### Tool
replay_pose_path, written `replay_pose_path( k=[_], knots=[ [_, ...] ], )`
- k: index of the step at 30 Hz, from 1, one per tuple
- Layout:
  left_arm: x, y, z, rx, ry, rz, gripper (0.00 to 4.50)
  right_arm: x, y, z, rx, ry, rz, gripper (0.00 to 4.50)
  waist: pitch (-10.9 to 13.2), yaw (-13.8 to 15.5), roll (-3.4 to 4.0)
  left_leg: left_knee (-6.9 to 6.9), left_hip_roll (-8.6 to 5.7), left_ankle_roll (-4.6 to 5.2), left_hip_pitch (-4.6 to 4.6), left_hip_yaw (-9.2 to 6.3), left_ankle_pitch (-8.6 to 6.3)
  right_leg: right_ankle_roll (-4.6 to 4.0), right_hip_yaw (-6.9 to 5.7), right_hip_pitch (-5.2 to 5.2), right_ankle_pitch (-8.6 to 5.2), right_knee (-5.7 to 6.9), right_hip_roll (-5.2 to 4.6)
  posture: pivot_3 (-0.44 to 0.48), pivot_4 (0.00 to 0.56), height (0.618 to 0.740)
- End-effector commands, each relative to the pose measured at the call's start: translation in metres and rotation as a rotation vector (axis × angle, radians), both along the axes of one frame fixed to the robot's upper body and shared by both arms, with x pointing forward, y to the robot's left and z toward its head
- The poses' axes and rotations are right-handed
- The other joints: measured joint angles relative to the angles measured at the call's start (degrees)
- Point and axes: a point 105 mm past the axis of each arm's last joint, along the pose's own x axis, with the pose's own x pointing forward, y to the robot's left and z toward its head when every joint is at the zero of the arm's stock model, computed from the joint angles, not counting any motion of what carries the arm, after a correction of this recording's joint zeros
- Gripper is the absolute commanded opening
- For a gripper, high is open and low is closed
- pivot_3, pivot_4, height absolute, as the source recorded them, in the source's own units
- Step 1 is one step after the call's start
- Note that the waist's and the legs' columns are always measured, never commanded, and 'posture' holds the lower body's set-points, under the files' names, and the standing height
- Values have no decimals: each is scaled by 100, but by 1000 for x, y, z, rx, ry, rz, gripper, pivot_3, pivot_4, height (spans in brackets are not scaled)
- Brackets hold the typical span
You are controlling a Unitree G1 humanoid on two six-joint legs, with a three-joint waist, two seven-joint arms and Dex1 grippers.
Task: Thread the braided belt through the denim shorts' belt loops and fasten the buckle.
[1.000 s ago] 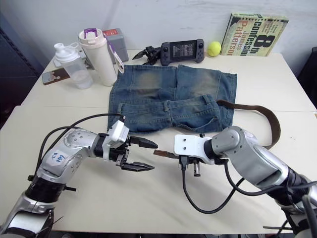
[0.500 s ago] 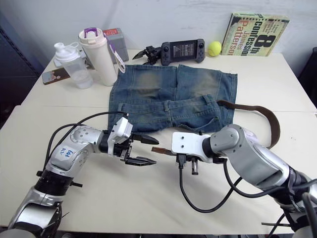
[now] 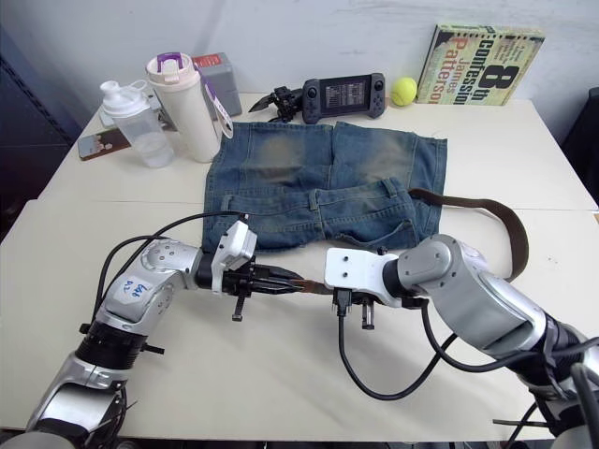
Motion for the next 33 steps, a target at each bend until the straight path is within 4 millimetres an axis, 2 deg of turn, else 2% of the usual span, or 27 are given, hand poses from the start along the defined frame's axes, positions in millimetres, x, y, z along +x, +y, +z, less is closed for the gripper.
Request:
replay_pose_path(
  k=[1, 3, 6, 7, 10, 12, 14, 16, 17, 19, 21, 24, 27, 29, 33],
  knots=[
    [-2, -4, 2, -25, 27, 5, 0, 2, 7, 25, 86, -74, -4, 1143, 0, -1, 0, 0, 0, 0, 0, 0, 0, 0, 0, 0, 0, 0, 0, 0, 150, 739],
    [-4, -4, 1, -42, 73, 19, 0, 1, 4, 35, 148, -73, -44, 2005, 0, 6, 0, -1, 0, 0, -1, -1, 0, 0, -1, 0, 0, 1, 1, 0, 150, 739],
    [-11, -3, 1, -104, 219, 56, 0, -7, -12, 59, 331, -12, -170, 3332, 0, 17, 0, -5, 0, 0, -8, -6, 0, 0, -3, 0, 0, 1, 0, 0, 150, 739],
    [-14, -3, 2, -122, 260, 64, 0, -11, -18, 63, 371, 9, -197, 3332, 0, 24, 0, -6, 0, 0, -9, -11, 0, 0, -7, 1, 0, 0, 0, 0, 150, 739],
    [-17, -2, 6, -219, 419, 112, 0, -27, -43, 78, 648, 126, -317, 3332, 0, 61, -1, -6, 0, 0, -15, -28, 0, 0, -22, 9, 0, -3, 1, 0, 150, 739],
    [-17, -2, 11, -278, 520, 131, 0, -50, -51, 66, 755, 247, -304, 3332, -2, 137, -3, -7, -6, 0, -16, -47, 0, 0, -37, 21, 0, -9, 1, 0, 150, 739],
    [-20, -2, 17, -320, 591, 119, 0, -67, -49, 49, 854, 351, -298, 3332, -2, 171, -3, -5, -9, -1, -13, -74, 0, 0, -39, 41, 0, -23, 4, 0, 150, 739],
    [-21, -2, 21, -365, 656, 121, 0, -79, -38, 24, 977, 471, -357, 3332, -2, 169, -2, -4, -15, -1, -14, -78, 0, 0, -35, 44, 0, -24, 9, 0, 150, 739],
    [-21, -2, 23, -377, 675, 123, 0, -83, -34, 18, 1016, 504, -381, 3332, -2, 163, -2, -12, -18, -2, -12, -81, 1, 1, -34, 46, 0, -26, 9, 0, 150, 739],
    [-24, -2, 25, -385, 699, 112, 0, -82, -19, 7, 1163, 566, -446, 3332, -1, 93, 1, -11, -21, -4, -13, -83, 2, 1, -28, 38, 0, -18, 12, 0, 150, 739],
    [-26, -2, 29, -397, 712, 103, 0, -68, -7, 3, 1331, 592, -552, 3332, -1, 10, 1, -18, -21, -18, -7, -86, 8, 1, -25, 39, 0, -15, 13, 0, 150, 739],
    [-27, -2, 31, -405, 722, 101, 0, -51, -1, 7, 1495, 590, -661, 3332, -1, 5, 10, -25, -22, -69, -3, -90, 12, 3, -21, 34, 1, -15, 10, 0, 150, 739],
    [-24, -1, 32, -414, 727, 119, 0, -31, -14, 18, 1742, 546, -748, 3332, -2, 35, 7, -23, -29, -65, -6, -97, 10, 5, -24, 40, 2, -30, 5, 0, 150, 739],
    [-23, -1, 33, -416, 728, 123, 0, -27, -24, 23, 1858, 540, -788, 3332, -2, 19, 7, -25, -29, -60, -7, -96, 7, 6, -22, 40, 2, -35, 3, 0, 150, 739],
    [-22, 1, 34, -417, 729, 131, 0, -30, -28, 23, 1878, 583, -821, 3332, -2, -30, 7, -31, -27, -59, -7, -93, 6, 6, -19, 39, 2, -37, 9, 0, 150, 739]
  ],
)
